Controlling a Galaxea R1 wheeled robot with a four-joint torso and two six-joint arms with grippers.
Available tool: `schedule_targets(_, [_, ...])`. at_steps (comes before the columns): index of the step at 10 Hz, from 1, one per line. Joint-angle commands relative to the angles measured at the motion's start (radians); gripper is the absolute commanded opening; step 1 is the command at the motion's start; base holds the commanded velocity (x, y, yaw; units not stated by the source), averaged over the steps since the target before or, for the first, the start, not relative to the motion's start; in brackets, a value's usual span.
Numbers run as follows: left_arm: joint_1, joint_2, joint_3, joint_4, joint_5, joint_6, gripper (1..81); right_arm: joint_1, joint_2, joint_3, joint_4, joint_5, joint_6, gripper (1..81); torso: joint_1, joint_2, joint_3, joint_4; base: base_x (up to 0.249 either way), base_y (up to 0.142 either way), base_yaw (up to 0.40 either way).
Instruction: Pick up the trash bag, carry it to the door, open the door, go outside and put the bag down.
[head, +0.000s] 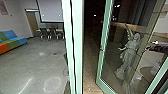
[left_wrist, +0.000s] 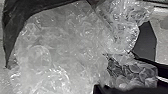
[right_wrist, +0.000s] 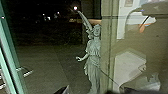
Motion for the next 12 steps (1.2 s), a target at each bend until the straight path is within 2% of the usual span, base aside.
schedule_targets(1, [-0.043,0.002,0.000,-0.010,0.060,0.001,1.0,0.175,0.035,-0.049,-0.086,0.014,-0.010,81.1,0.000,0.000,0.000,0.000,0.000,0.000,0.000])
schedule_targets(3, [-0.043,0.003,0.002,-0.012,0.060,0.001,1.0,0.172,0.066,-0.066,-0.083,0.014,-0.010,81.1,0.000,0.000,0.000,0.000,0.000,0.000,0.000])
schedule_targets(5, [-0.043,-0.002,0.002,-0.013,0.060,0.001,1.0,0.172,0.046,-0.069,-0.074,0.013,-0.008,81.1,0.000,0.000,0.000,0.000,0.000,0.000,0.000])
schedule_targets(6, [-0.043,-0.002,0.002,-0.013,0.060,0.001,1.0,0.169,0.027,-0.067,-0.076,0.013,-0.010,81.1,0.001,0.000,0.072,-0.020,0.000,0.000,0.000])
schedule_targets(7, [-0.043,0.000,0.002,-0.012,0.060,0.001,1.0,0.169,0.012,-0.063,-0.077,0.013,-0.010,81.1,0.001,0.000,0.077,-0.072,0.000,0.000,0.000])
schedule_targets(8, [-0.043,-0.002,0.000,-0.012,0.060,0.001,1.0,0.168,-0.005,-0.058,-0.076,0.014,-0.010,81.1,0.001,0.001,0.089,-0.082,0.000,0.000,0.000])
schedule_targets(9, [-0.043,-0.002,0.000,-0.012,0.060,0.001,1.0,0.155,-0.014,-0.048,-0.073,0.014,-0.010,81.1,0.001,0.001,0.109,-0.103,0.000,0.000,0.000])
schedule_targets(10, [-0.043,0.000,0.002,-0.012,0.062,0.001,1.0,0.146,-0.020,-0.043,-0.073,0.014,-0.010,81.1,0.001,0.001,0.064,-0.058,0.000,0.000,0.000])
schedule_targets(11, [-0.043,-0.002,0.002,-0.012,0.062,0.001,1.0,0.146,-0.022,-0.043,-0.073,0.014,-0.010,81.1,0.000,0.000,0.077,-0.079,0.000,0.000,0.000])
schedule_targets(12, [-0.043,-0.002,0.002,-0.012,0.062,0.001,1.0,0.146,-0.028,-0.043,-0.073,0.016,-0.010,81.1,-0.001,0.000,0.085,-0.094,0.000,0.000,0.000])
